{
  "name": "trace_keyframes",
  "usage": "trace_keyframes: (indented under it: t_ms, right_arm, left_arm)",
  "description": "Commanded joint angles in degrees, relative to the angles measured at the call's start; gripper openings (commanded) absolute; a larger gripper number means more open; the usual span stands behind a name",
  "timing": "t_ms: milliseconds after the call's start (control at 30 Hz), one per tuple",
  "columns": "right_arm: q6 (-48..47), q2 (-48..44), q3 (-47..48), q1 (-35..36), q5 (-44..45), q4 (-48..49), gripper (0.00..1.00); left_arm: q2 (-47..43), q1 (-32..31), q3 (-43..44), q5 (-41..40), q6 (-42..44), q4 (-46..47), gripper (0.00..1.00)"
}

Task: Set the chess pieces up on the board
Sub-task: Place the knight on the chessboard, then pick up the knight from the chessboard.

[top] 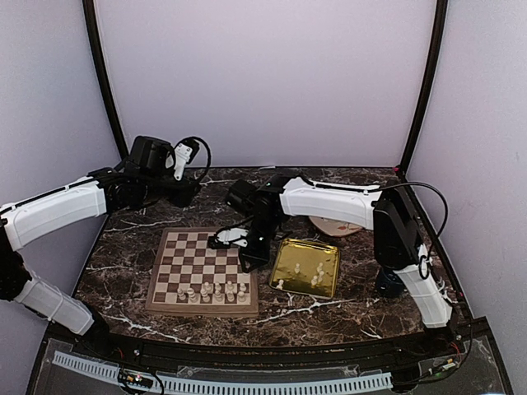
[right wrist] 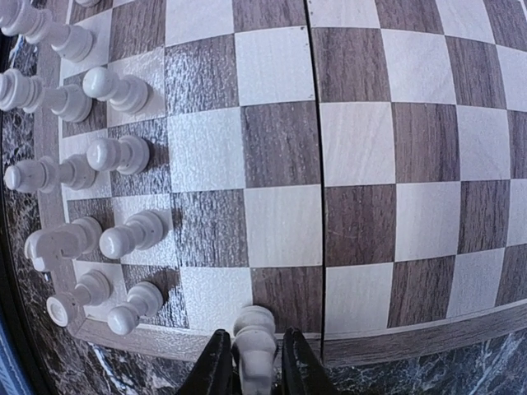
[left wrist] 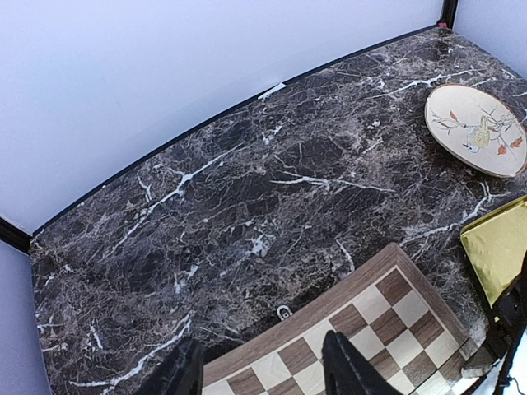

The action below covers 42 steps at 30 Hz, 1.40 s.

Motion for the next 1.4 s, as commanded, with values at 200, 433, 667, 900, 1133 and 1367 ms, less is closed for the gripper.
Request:
trace_keyframes:
  t_ms: [200, 433, 667, 900, 1133, 1367]
  right_arm:
    - [0.54, -9.46, -5.56, -2.57, -1.15, 2.0, 0.29]
    - [-1.29, -24.17, -22.95, -10.34, -6.03, 8.76, 0.3]
    - [-2.47, -39.06, -43.24, -20.84, -12.9, 19.11, 0.3]
    - [-1.36, -45.61, -55.38, -26.59, -14.48, 28.54, 0.3]
    - [-2.6, -43.75, -55.61, -27.45, -14.6, 28.19, 0.3]
    - [-3.23, -43.64, -55.63, -27.46, -14.87, 27.66, 0.3]
  left_arm:
    - [0.66, 0.1, -0.59, 0.79, 0.41, 0.06, 0.52]
    - [3.95, -0.5, 1.97, 12.79, 0.89, -3.49, 0.5]
    - [10.72, -7.4, 10.5, 17.32, -2.07, -13.31, 0.46]
    - [20.13, -14.05, 18.25, 14.28, -2.23, -25.55, 0.45]
    - [24.85, -17.39, 19.18, 13.49, -1.44, -28.65, 0.46]
    - [28.38, -18.61, 19.8, 15.94, -0.94, -28.36, 0.46]
